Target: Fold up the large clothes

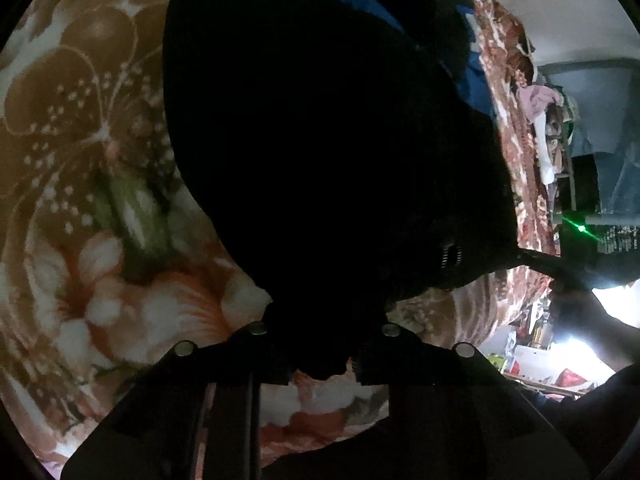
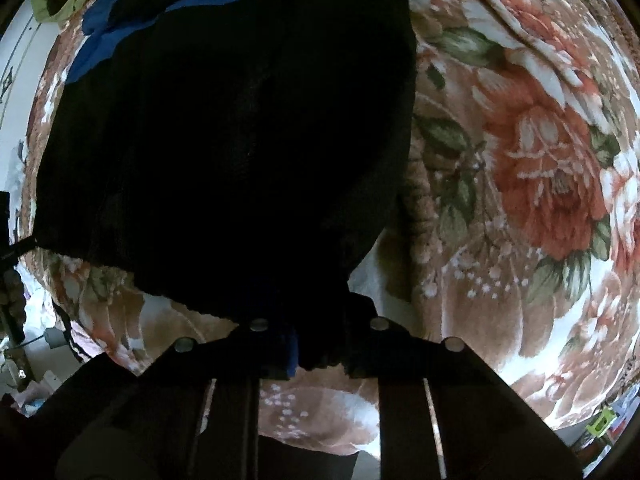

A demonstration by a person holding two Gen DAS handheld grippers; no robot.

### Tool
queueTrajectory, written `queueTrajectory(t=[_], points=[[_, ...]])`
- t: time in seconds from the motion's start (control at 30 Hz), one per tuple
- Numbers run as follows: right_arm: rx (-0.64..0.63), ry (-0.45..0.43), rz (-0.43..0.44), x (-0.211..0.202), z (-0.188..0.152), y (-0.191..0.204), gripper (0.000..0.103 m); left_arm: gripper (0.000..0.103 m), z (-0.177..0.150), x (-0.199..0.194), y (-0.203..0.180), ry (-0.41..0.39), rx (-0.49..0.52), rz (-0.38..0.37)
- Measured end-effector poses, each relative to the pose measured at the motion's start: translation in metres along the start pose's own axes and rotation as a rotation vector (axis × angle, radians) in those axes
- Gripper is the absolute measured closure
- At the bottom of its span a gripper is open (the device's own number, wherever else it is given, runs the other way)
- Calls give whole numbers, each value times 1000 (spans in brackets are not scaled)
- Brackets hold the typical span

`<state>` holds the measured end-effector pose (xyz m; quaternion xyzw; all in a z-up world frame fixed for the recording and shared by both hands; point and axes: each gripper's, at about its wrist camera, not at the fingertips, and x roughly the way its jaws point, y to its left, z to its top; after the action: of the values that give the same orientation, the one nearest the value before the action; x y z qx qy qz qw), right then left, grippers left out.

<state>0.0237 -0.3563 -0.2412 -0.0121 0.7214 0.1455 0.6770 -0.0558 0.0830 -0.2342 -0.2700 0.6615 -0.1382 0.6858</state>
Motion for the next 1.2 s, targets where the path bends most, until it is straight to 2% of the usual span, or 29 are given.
queueTrajectory(t=[0.1,0.2,0.37,0.6,0.7,0.83,1.03,1.2], points=[[-11,-16,17,-14,3,-2,90,86,5,-12,-14,-37,25,-24],[-94,-84,-17,-41,13,8,90,86,15,-25,-35,-80,71,-45],[-165,-174,-3,-66,30,31,90,87,39,-41,-56,-155,137,-89],[-153,-314,22,-98,72,41,91,87,91,-73,-89,-288,223,-123],[-150,-384,20,-114,97,42,91,87,116,-85,-106,-337,281,-127],[-130,-468,33,-132,140,42,91,87,152,-103,-112,-413,301,-127],[-151,-615,-1,-172,221,40,91,87,233,-136,-132,-557,401,-118],[-192,-691,-39,-184,287,46,91,87,301,-139,-133,-599,399,-111]])
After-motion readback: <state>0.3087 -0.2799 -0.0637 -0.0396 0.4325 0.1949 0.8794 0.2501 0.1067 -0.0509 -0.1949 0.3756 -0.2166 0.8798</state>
